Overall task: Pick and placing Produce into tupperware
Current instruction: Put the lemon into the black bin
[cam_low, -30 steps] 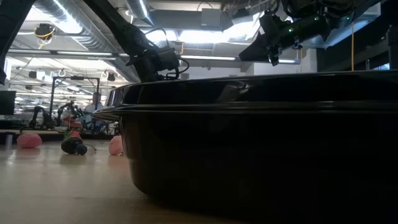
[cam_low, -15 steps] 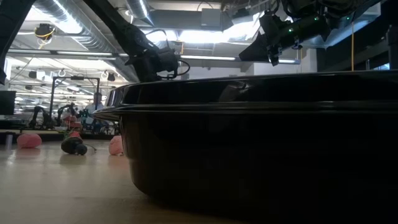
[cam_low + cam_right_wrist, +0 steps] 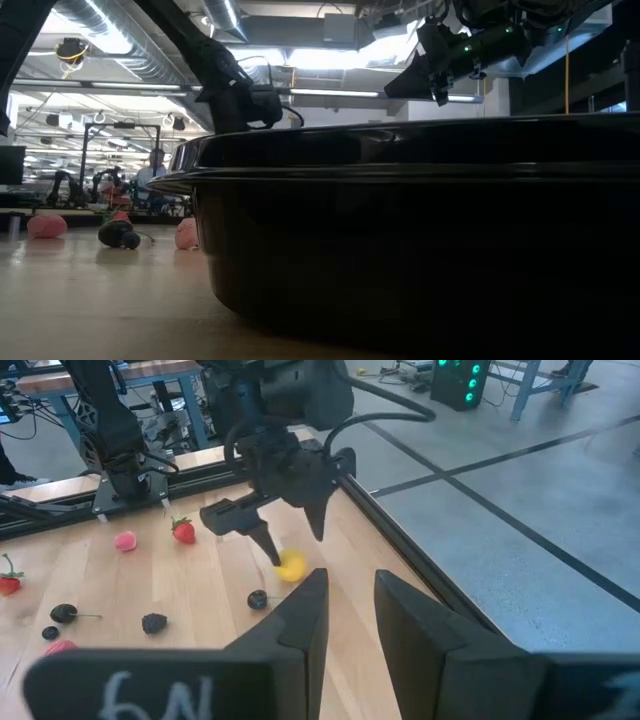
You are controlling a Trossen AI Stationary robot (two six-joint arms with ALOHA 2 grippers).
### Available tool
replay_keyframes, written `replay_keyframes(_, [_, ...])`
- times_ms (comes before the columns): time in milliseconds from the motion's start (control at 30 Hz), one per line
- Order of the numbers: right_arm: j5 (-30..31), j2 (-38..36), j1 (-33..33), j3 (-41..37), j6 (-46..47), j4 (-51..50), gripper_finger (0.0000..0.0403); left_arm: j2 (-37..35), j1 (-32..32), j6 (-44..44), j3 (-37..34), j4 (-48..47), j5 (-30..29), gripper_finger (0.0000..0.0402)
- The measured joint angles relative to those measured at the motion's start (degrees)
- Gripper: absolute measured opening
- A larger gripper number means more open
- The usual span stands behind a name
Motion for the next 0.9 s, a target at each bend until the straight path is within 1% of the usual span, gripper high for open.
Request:
replay_keyframes(67, [0.0,0.0,0.01,0.0,0.01,0.0,0.0087,0.0,-0.5,0.06,-0.02,-0.26,-0.47,0.0308])
replay_keyframes(200, [0.0,0.0,0.02,0.0,0.0,-0.02,0.0087,0.04,-1.99,2.31,-0.1,-1.58,-3.57,0.0308])
replay_keyframes(400, [0.0,0.0,0.01,0.0,0.0,-0.04,0.0087,0.09,-3.73,3.1,-0.11,-2.14,-3.78,0.0308])
replay_keyframes(633, [0.02,0.0,0.0,0.0,0.0,-0.75,0.0087,0.11,-3.59,3.21,-0.14,-3.05,-3.85,0.0308])
replay_keyframes(900, [0.02,0.0,0.02,0.0,0.0,-2.12,0.0087,0.19,-3.53,5.32,-4.18,1.65,-4.42,0.0308])
